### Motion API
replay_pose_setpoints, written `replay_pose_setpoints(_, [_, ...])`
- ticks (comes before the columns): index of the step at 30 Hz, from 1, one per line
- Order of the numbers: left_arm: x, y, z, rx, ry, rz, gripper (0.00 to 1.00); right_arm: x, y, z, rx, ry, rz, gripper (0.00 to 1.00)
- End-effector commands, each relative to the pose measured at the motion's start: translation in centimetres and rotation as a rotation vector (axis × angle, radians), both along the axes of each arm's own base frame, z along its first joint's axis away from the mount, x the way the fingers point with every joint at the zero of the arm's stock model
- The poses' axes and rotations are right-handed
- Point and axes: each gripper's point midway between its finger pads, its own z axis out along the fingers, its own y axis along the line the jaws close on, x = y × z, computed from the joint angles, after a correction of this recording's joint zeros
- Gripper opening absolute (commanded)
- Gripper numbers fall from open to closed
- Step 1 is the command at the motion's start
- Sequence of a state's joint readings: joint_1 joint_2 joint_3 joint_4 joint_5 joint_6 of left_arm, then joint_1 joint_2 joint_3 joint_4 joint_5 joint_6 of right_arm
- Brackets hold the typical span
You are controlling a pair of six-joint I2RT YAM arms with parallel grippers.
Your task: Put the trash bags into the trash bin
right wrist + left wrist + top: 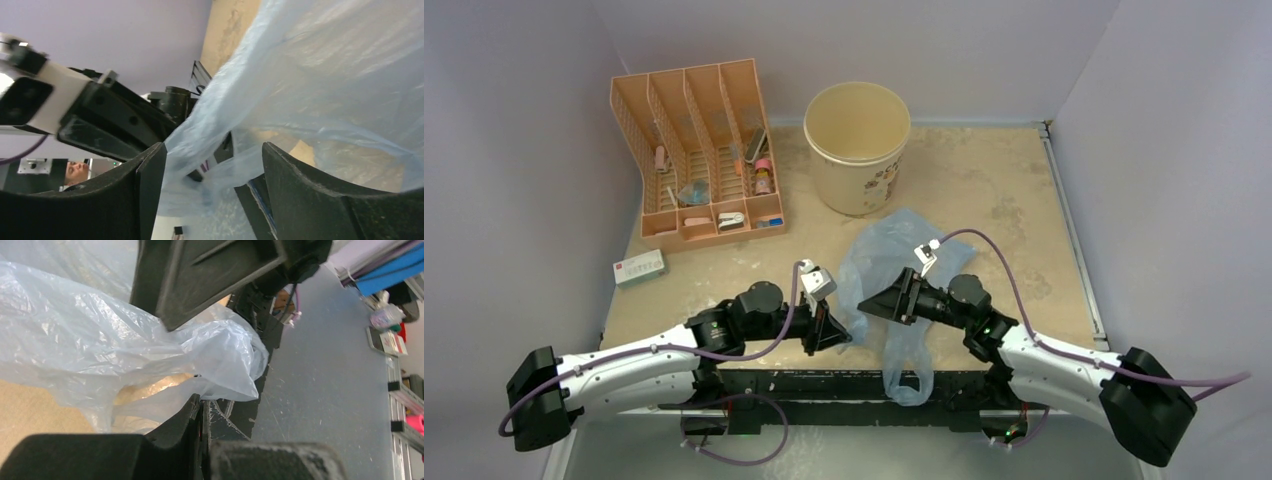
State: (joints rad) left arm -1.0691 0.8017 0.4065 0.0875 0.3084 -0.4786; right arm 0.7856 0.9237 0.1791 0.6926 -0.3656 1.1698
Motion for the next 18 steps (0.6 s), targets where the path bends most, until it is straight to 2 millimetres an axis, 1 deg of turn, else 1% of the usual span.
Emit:
replay_pose_setpoints(1, [1.9,0.6,0.2,0.039,0.027,0.141,0.0,0.7,1.1,4.8,0.104,-0.057,0.009,0.75])
replay_pose_setpoints(3, [1.9,0.7,0.5,0.025,0.022,0.142,0.0,0.8,0.8,5.0,0.109,-0.059,-0.012,0.78])
replay_pose_setpoints(5, [1.7,0.8,0.7,0.003,0.028,0.142,0.0,0.5,0.5,5.3,0.13,-0.067,-0.012,0.79])
replay_pose_setpoints(8, [1.3,0.7,0.4,-0.017,0.038,0.129,0.0,-0.2,0.5,6.0,0.139,-0.099,0.025,0.8])
replay_pose_setpoints(11, [1.1,0.2,0.6,-0.045,0.032,0.102,0.0,-0.3,0.9,5.1,0.081,-0.095,0.052,0.8])
replay_pose_setpoints(14, [0.7,-0.4,0.6,-0.049,0.038,0.064,0.0,-0.7,1.7,4.8,0.078,-0.086,0.094,0.75])
replay_pose_setpoints(15, [0.7,-0.6,0.6,-0.048,0.041,0.061,0.0,-0.9,1.9,4.8,0.087,-0.083,0.107,0.72])
replay_pose_setpoints(18, [0.6,-0.8,0.6,-0.052,0.049,0.052,0.0,-1.4,2.7,5.2,0.127,-0.086,0.131,0.55])
